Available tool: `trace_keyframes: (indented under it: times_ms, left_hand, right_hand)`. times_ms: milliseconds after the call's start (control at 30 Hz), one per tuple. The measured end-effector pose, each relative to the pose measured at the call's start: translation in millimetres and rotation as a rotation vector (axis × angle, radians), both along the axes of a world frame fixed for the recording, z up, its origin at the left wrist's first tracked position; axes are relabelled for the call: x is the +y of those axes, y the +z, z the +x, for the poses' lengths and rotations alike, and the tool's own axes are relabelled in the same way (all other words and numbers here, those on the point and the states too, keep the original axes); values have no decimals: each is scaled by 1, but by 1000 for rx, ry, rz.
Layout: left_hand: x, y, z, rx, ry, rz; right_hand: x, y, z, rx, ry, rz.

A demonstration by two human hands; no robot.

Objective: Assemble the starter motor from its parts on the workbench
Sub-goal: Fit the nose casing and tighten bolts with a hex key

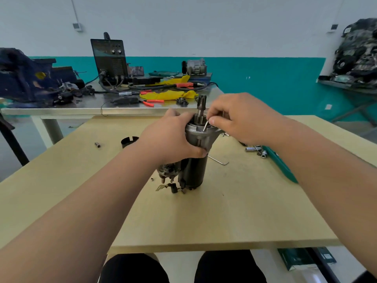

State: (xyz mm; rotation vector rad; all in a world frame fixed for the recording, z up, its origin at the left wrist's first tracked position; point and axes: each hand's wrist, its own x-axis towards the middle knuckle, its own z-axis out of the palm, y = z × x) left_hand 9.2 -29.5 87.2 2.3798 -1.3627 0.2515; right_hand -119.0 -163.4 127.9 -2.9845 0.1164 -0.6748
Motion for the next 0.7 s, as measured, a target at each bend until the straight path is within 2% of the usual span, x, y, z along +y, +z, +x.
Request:
trace_keyframes:
  times_ms: [167, 367, 700]
  left_hand:
    - [1, 7, 0, 56, -60, 69]
    - [-3, 9, 2, 53, -72, 83]
    - [-4, 7, 3, 78, -84, 43]
  right_hand:
    - [4, 8, 1, 106, 72, -117]
    - [10, 20, 5, 223, 56, -426]
    - [9, 26, 11, 251, 86, -254]
